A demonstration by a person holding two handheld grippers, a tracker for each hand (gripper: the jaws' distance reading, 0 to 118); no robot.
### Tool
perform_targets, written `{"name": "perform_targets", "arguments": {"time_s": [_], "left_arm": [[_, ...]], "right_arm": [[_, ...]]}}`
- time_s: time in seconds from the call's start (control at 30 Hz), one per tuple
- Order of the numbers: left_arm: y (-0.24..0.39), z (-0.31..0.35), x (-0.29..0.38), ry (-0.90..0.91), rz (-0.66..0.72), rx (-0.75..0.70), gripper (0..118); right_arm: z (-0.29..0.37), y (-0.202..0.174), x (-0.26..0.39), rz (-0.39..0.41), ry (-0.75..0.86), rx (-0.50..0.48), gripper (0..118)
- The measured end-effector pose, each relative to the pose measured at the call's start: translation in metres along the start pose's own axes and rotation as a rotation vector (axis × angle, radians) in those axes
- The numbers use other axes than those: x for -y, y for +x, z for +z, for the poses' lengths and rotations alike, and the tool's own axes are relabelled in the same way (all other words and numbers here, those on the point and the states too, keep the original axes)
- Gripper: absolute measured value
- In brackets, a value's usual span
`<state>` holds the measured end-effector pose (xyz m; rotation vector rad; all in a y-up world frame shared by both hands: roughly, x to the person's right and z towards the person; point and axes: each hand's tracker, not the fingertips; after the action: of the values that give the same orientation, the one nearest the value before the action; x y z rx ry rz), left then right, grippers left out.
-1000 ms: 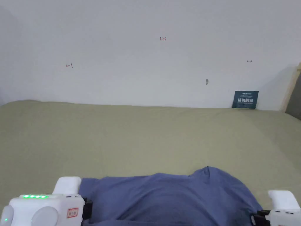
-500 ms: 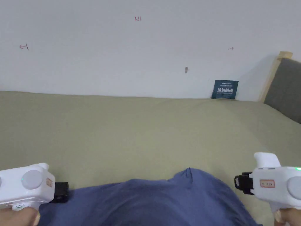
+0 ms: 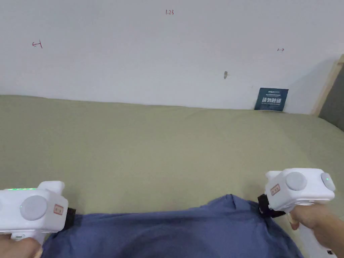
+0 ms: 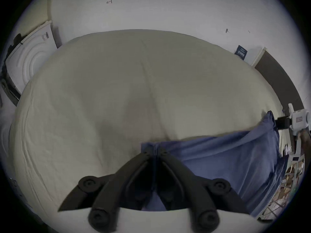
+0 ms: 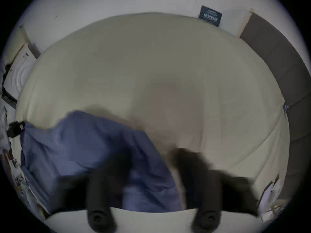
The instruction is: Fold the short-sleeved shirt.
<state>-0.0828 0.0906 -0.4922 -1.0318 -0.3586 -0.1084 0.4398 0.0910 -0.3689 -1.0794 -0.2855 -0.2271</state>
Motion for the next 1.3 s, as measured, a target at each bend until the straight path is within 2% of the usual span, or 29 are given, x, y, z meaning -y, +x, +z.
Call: {"name": "perform_targets", "arguments": {"time_s": [0.03,0.07,0.1,0.17,0.23,0.3,0.47,0.6,0.8,1.0,1.23,1.27,1.3], "left_arm": [[0.0,0.005,0.0,0.008,-0.016,0.009,4],[0.001,0.012,0.0,0.014,-0.029,0.016,4],[0.001,0.02,-0.001,0.023,-0.04,0.024,4],[-0.002,0.039,-0.001,0.054,-0.042,0.049,4],[-0.003,0.064,0.0,0.087,-0.046,0.086,4],[-0.007,0.09,0.003,0.122,-0.057,0.105,4],[-0.015,0.165,0.037,0.235,-0.061,0.164,4],[-0.031,0.187,0.089,0.258,-0.018,0.195,4],[-0.039,0.158,0.177,0.07,0.018,0.2,4],[-0.049,0.126,0.21,0.025,0.048,0.14,4],[-0.052,0.125,0.212,0.034,0.023,0.141,4],[-0.051,0.126,0.21,0.028,0.028,0.142,8],[-0.05,0.13,0.209,0.023,0.033,0.146,19]], "right_arm": [[0.007,-0.007,0.002,0.023,0.047,-0.026,0],[0.017,-0.01,-0.002,0.013,0.082,0.004,0],[0.024,-0.014,-0.003,0.04,0.09,-0.013,0],[0.042,-0.016,-0.002,0.046,0.112,-0.052,0],[0.08,-0.017,0.018,0.045,0.168,-0.096,0],[0.108,-0.015,0.026,0.069,0.239,-0.097,0],[0.201,-0.004,0.094,0.067,0.366,-0.147,0],[0.224,0.015,0.165,0.075,0.392,-0.132,0],[0.189,0.038,0.266,-0.051,0.201,-0.145,0],[0.145,0.052,0.304,-0.069,0.175,-0.098,0],[0.14,0.051,0.308,-0.085,0.14,-0.068,0],[0.142,0.05,0.303,-0.091,0.128,-0.069,2],[0.148,0.049,0.3,-0.109,0.112,-0.078,10]]}}
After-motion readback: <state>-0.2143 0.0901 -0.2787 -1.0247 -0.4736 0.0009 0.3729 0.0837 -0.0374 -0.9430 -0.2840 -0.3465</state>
